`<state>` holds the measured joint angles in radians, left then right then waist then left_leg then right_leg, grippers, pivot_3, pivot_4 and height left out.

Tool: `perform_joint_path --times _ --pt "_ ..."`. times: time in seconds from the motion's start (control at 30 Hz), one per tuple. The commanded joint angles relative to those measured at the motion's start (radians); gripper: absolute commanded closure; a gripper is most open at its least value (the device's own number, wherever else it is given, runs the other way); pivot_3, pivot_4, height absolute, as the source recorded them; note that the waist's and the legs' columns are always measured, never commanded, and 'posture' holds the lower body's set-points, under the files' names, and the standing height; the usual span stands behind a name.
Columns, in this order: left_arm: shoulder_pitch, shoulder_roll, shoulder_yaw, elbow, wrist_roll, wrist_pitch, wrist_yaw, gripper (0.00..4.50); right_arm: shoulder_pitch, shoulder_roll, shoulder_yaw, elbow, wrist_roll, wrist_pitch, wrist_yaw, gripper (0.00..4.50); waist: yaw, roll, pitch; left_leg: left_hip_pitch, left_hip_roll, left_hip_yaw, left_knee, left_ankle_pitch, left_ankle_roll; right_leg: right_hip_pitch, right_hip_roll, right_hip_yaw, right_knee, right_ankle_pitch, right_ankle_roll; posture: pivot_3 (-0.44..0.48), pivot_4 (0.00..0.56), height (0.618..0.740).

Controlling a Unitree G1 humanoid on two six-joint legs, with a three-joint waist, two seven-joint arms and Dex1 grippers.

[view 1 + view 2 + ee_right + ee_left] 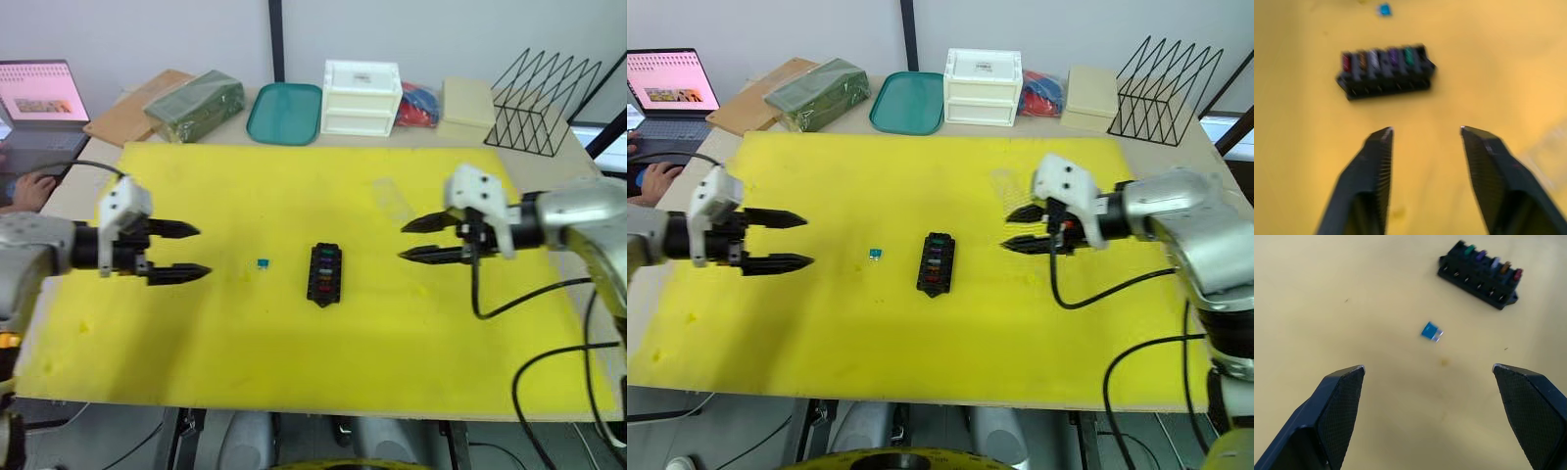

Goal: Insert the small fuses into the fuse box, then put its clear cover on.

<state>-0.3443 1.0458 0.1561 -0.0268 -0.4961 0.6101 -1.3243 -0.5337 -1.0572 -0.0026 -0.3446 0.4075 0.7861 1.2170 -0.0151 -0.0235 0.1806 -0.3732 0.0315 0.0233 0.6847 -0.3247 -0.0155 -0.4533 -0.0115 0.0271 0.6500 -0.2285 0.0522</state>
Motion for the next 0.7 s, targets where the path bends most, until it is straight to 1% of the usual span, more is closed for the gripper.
perform_joint_path --times 0.03,0.1,0.2,0.37,0.43,0.53,0.63,0.7 --pt "0.016 0.036 0.052 0.039 -0.007 -0.014 -0.015 0.00 0.042 -0.051 -0.067 0.023 -0.008 -0.055 0.005 0.74 -0.002 0.000 0.000 0.000 0.000 0.000 0.000 0.000 0.000 0.000 0.000 0.000 0.000 0.000 0.000 0.000 0.150 0.740" --pt "0.023 0.040 0.057 0.051 -0.007 -0.021 -0.019 0.00 0.062 -0.063 -0.078 0.032 -0.010 -0.066 -0.005 0.06 -0.002 0.000 0.000 0.000 0.000 0.001 0.000 0.000 0.000 0.000 0.000 0.000 0.000 0.000 0.000 0.000 0.150 0.740" --pt "0.026 0.035 0.054 0.055 -0.013 -0.016 -0.019 0.00 0.078 -0.069 -0.086 0.038 -0.012 -0.076 -0.014 0.02 -0.002 0.000 0.000 0.000 0.000 0.001 0.000 0.000 0.000 0.000 0.000 0.001 0.000 0.000 0.000 0.000 0.150 0.740" --pt "-0.001 -0.043 0.023 0.009 -0.086 0.083 0.019 0.00 0.037 -0.030 -0.066 -0.009 0.019 -0.060 -0.045 0.02 0.000 0.000 0.000 0.000 0.000 0.001 0.000 0.000 0.000 0.000 0.000 0.001 0.000 0.000 0.000 0.000 0.150 0.740" --pt "-0.030 -0.091 0.008 0.005 -0.138 0.182 0.050 0.00 -0.007 0.005 -0.042 -0.023 0.035 -0.038 -0.066 0.02 -0.002 0.000 0.000 0.000 0.000 0.001 0.000 0.000 0.000 0.000 0.000 0.001 0.000 0.000 0.000 0.000 0.150 0.740" --pt "-0.073 -0.167 -0.004 0.012 -0.238 0.387 0.107 0.00 -0.081 0.069 0.008 -0.067 0.070 0.004 -0.084 0.02 -0.003 0.000 0.000 0.000 0.000 0.000 0.000 0.000 0.000 0.000 0.001 0.001 0.001 0.000 0.000 0.000 0.150 0.740" --pt "-0.123 -0.249 0.002 0.061 -0.303 0.561 0.191 0.00 -0.149 0.134 0.058 -0.099 0.095 0.040 -0.108 0.02 -0.002 0.000 0.000 0.000 0.000 0.000 0.000 0.000 0.000 0.000 0.001 0.001 0.001 0.000 0.000 0.000 0.150 0.740" --pt "-0.147 -0.285 0.004 0.097 -0.343 0.672 0.223 0.00 -0.187 0.182 0.078 -0.123 0.132 0.074 -0.124 0.02 -0.002 0.000 0.000 0.000 0.000 -0.001 0.000 0.000 0.000 0.000 0.000 0.001 0.002 0.000 0.000 0.000 0.150 0.740"
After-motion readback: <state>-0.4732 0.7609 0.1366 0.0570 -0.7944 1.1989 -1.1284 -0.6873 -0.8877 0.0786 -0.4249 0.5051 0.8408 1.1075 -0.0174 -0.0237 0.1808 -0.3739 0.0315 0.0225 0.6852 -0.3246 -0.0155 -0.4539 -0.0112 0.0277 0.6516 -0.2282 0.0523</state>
